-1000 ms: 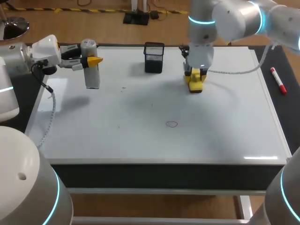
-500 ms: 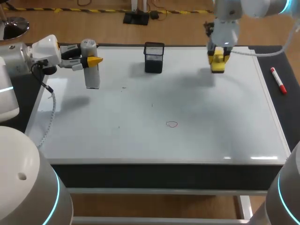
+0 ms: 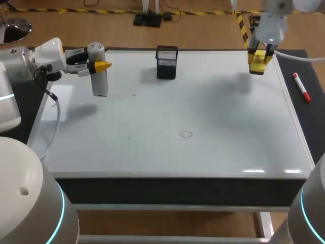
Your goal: Pick up the inspection probe, press it on each red-marked spot on the whiteboard one by one, put down the probe, pick up the eraser, and wipe off all the red marks.
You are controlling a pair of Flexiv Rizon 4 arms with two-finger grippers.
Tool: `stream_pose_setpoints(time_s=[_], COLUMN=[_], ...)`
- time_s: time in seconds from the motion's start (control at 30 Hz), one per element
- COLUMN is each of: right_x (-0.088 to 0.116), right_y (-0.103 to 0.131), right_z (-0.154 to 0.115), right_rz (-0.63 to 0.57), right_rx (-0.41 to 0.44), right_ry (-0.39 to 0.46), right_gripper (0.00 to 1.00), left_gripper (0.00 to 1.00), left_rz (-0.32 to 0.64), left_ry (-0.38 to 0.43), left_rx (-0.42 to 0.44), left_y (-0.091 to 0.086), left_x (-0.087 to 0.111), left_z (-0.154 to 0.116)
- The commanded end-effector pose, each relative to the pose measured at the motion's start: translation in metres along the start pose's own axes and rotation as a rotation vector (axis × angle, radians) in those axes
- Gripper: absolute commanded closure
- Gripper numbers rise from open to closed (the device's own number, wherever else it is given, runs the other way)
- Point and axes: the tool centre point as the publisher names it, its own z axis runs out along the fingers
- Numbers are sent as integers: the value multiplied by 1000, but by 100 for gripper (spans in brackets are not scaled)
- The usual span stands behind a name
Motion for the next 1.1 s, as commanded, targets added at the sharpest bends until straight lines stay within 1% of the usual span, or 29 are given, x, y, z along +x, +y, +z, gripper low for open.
stream_pose_setpoints(time_s=[0.03,0.13,0.17,0.83,0.9,1.03,1.1], right_x=[13,19,21,21,21,21,21], right_y=[1,2,2,2,2,2,2], right_z=[-3,-6,-6,-6,-6,-6,-6], right_rz=[1,5,-8,-8,-8,-8,-8], right_rx=[4,2,-3,-3,-3,-3,-3], right_ry=[-16,-23,-39,-39,-39,-39,-39], right_gripper=[100,100,100,100,100,100,100], left_gripper=[100,100,100,100,100,100,100], left_rz=[3,3,3,3,11,49,55], left_ry=[0,0,0,0,33,81,117], left_rx=[3,3,3,3,-31,1,-14], left_y=[0,0,0,0,0,-1,-2], left_x=[0,0,0,0,6,21,31], left_z=[0,0,0,0,13,32,45])
